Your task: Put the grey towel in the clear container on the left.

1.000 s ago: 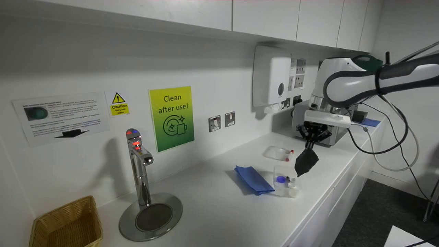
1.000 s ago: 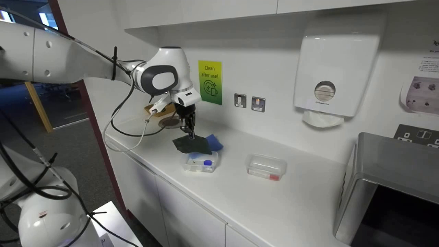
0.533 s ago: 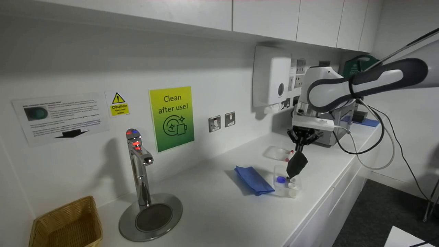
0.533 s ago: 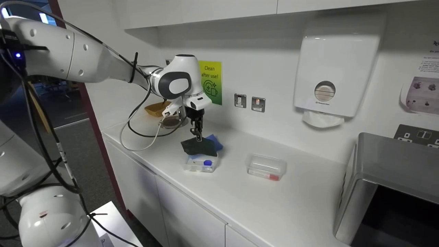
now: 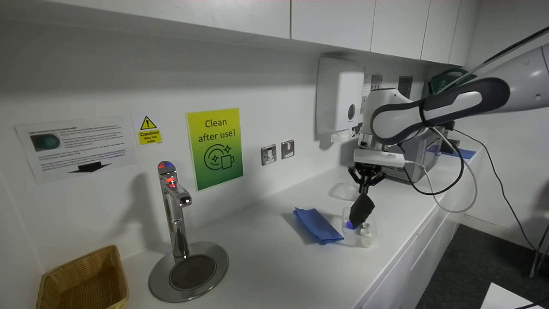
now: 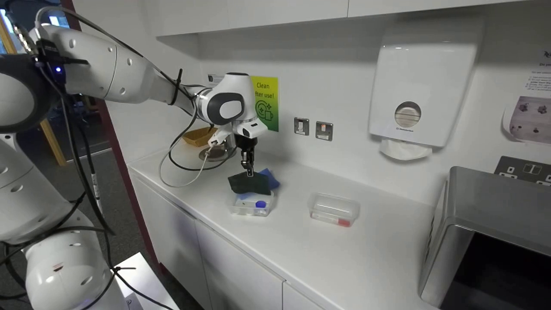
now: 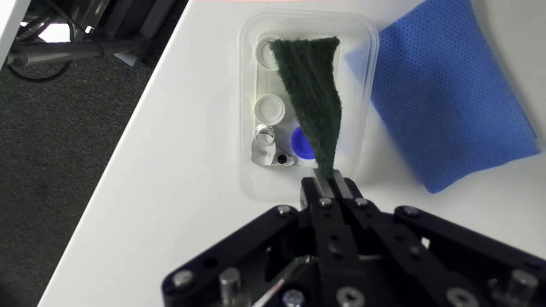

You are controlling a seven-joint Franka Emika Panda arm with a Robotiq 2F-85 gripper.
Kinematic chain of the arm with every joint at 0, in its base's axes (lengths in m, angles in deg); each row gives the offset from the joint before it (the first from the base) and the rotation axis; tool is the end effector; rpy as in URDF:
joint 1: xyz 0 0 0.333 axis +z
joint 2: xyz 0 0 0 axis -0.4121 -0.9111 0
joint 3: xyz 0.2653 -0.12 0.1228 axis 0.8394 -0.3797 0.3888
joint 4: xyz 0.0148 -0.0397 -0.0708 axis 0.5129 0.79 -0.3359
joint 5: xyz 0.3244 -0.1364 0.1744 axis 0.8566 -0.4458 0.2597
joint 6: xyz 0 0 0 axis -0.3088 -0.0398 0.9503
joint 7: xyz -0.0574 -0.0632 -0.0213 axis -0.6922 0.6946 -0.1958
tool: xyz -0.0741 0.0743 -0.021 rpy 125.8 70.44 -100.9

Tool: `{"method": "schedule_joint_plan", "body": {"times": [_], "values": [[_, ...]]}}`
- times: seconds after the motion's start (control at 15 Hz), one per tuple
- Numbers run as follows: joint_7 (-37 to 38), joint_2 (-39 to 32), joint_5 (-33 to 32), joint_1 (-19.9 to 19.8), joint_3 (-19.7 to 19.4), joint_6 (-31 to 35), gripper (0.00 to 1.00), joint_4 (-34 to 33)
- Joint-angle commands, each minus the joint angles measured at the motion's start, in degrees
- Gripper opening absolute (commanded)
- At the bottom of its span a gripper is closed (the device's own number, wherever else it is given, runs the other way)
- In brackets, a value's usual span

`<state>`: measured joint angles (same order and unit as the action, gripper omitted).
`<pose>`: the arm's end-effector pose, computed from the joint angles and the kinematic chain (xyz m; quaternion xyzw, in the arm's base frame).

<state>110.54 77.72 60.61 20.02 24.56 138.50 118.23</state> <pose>0.5012 -0.0081 0.4654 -0.8954 0.4431 -0.0374 0.0219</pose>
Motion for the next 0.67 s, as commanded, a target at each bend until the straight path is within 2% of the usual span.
{"method": "schedule_joint_plan", "body": {"times": [0.0,0.6], "values": [[-1.06,-1.97,-0.1,1.22,-0.2,0.39,0.01,-2.43],[-1.46,-4.32,0.44,2.99,-0.29,0.94,0.01,-2.36]]}}
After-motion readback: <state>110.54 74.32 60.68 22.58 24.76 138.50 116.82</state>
